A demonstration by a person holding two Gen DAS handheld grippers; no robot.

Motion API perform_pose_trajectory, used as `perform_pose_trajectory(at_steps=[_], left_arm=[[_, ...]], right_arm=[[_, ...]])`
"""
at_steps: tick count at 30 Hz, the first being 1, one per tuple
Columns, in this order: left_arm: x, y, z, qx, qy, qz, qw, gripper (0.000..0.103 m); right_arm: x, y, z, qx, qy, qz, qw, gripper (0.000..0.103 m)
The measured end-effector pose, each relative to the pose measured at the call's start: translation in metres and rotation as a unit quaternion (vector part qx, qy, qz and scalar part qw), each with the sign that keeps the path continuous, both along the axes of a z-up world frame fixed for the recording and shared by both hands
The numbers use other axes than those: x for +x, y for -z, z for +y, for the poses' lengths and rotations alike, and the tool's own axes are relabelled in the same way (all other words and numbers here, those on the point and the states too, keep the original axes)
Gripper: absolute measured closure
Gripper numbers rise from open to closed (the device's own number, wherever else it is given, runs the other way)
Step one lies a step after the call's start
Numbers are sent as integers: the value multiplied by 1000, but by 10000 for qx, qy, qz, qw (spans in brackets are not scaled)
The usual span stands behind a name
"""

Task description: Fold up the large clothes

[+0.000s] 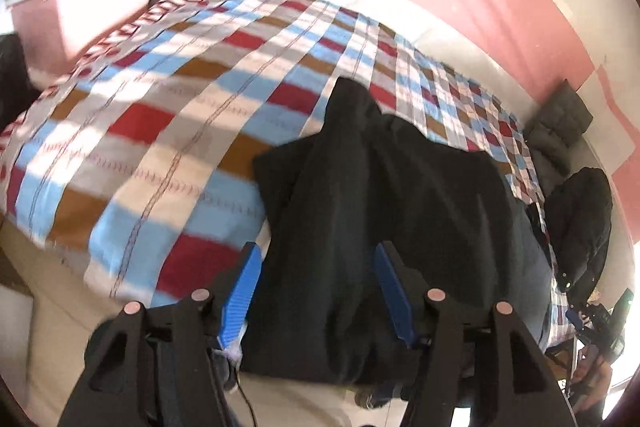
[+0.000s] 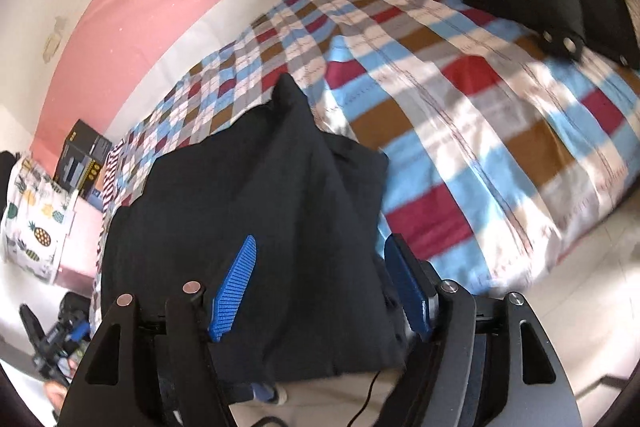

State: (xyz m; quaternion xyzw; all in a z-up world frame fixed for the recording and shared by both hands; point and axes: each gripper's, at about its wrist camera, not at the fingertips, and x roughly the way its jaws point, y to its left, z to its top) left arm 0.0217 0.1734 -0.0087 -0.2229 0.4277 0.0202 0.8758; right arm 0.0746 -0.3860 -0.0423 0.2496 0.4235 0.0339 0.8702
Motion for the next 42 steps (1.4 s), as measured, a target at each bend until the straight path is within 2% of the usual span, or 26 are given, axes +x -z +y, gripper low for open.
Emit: perform_pose_trajectory(at_steps=[3, 6, 9, 13, 17, 18, 19, 20, 21, 23, 25, 27, 31, 34, 36, 39, 42], left_arm=[[35, 4, -3, 10, 182, 24, 9998, 41], [71, 10, -10, 193, 201, 141, 9995, 41], [101, 13, -18, 326, 366, 76, 9988, 41], [144, 30, -21, 596, 423, 255, 9970, 41], [177, 50, -15, 413, 344, 479, 9974, 42], [181, 54, -15, 351, 350, 459, 9977, 45], [185, 55, -15, 374, 315, 397, 9980, 57], [187, 56, -17, 455, 277, 366, 9979, 64], [190, 56, -17, 481, 273, 351, 9979, 74], [194, 52, -19, 527, 263, 224, 9980, 80], [199, 46, -21, 592, 277, 79, 9978, 82], [206, 43, -25, 663, 315, -68, 9973, 82], [224, 72, -27, 726, 294, 93, 9969, 78], [223, 81, -28, 785, 191, 54, 9967, 74], [222, 83, -28, 830, 175, 79, 9964, 70], [222, 80, -26, 858, 151, 177, 9960, 63], [215, 64, -29, 1096, 139, 153, 9938, 63]], right_arm=[[27, 1, 9, -60, -202, -66, 9998, 36], [59, 6, 12, -74, -370, -93, 9992, 36], [85, 10, 8, -1, -486, -91, 9988, 36], [125, 21, 4, 46, -526, 100, 9986, 36], [154, 42, 7, 288, -629, 403, 9968, 36], [159, 46, 8, 369, -693, 482, 9957, 40], [162, 50, 10, 414, -719, 512, 9952, 54], [164, 51, 12, 323, -671, 500, 9960, 82], [164, 51, 14, 232, -630, 462, 9967, 87], [162, 43, 14, 100, -509, 248, 9983, 89], [162, 36, 12, -21, -343, 80, 9994, 89], [167, 37, 9, -40, -263, 92, 9996, 89], [180, 67, 12, -181, -249, 407, 9987, 88], [183, 73, 21, -469, -245, 431, 9977, 85], [185, 75, 23, -582, -270, 460, 9969, 81], [186, 76, 15, -440, -201, 520, 9975, 71], [179, 63, 11, -494, -130, 490, 9975, 65]])
